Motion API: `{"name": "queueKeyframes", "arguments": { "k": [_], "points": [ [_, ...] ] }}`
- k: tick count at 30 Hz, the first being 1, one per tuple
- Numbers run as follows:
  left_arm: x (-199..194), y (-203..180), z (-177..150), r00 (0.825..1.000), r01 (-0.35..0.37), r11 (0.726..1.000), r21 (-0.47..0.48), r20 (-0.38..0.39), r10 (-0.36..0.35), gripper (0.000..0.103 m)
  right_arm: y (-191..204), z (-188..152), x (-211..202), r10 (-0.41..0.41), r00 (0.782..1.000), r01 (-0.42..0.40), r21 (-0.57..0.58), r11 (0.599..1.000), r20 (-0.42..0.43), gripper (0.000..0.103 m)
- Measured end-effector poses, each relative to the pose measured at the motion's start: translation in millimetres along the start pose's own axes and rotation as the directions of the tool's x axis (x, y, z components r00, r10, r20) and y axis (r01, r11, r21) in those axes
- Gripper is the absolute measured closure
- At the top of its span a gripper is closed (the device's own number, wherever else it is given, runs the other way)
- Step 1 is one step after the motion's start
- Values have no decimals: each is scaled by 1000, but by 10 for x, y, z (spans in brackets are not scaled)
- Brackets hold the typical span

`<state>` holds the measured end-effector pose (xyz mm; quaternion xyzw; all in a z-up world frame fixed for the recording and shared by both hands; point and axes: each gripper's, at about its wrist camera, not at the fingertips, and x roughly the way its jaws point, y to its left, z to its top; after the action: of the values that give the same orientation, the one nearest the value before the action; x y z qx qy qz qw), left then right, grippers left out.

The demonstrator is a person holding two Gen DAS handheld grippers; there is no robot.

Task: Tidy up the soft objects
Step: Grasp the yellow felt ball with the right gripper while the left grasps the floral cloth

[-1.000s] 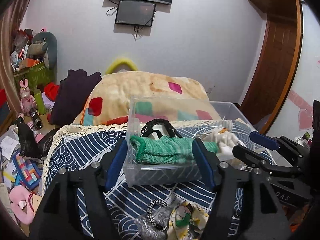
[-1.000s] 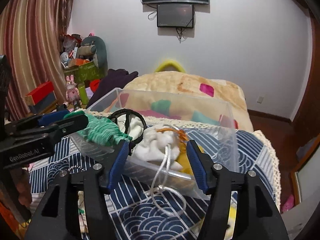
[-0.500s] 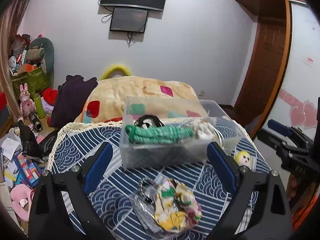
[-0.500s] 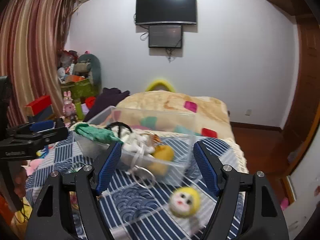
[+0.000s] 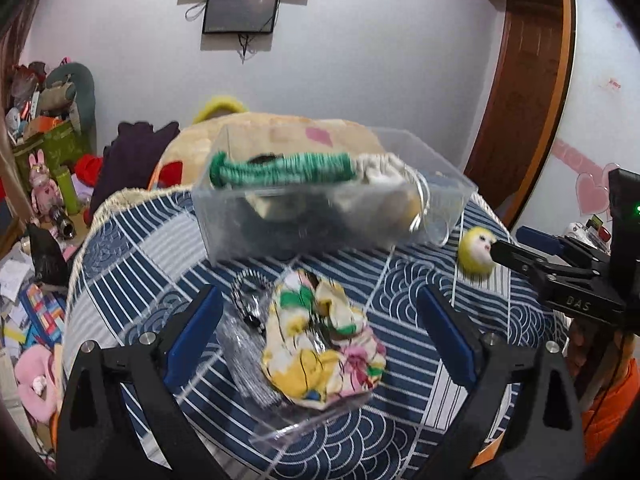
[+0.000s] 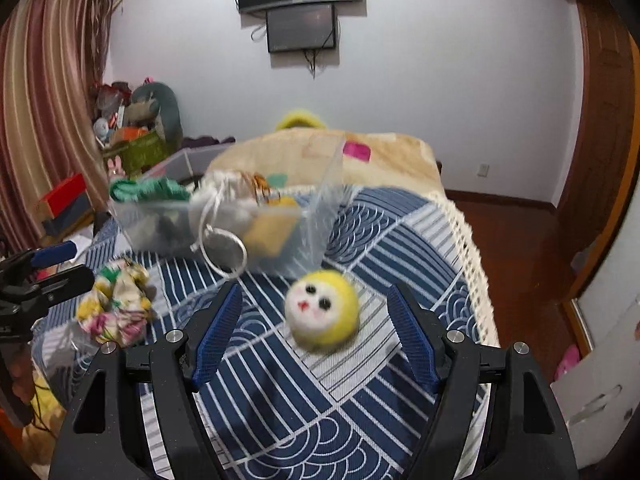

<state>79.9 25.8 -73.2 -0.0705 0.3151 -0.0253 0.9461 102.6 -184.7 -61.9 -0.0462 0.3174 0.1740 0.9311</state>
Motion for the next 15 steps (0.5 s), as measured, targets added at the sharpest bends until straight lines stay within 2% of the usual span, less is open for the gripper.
{"name": "queueKeyframes", "arguments": {
  "k": [4,8,10,12,15],
  "points": [
    [62,3,-104,999,-42,999,4,-11,42,5,-26,-55,138,-5,999,5,5,1000,-35,31],
    [108,-24,-188,999,-44,999,13,-30,45,5,-45,-91,238,-10,998,11,6,1000,-60,31],
    [104,-57,-217,999,-41,999,25,-27,42,5,-58,-110,282,-8,997,8,12,1000,-74,42],
    [100,-91,-238,999,-30,999,34,-23,31,5,-53,-142,310,2,996,-1,13,1000,-90,62],
    [122,-99,-255,999,-35,999,34,-31,36,5,-45,-163,275,1,997,0,12,1000,-79,62]
  ]
}}
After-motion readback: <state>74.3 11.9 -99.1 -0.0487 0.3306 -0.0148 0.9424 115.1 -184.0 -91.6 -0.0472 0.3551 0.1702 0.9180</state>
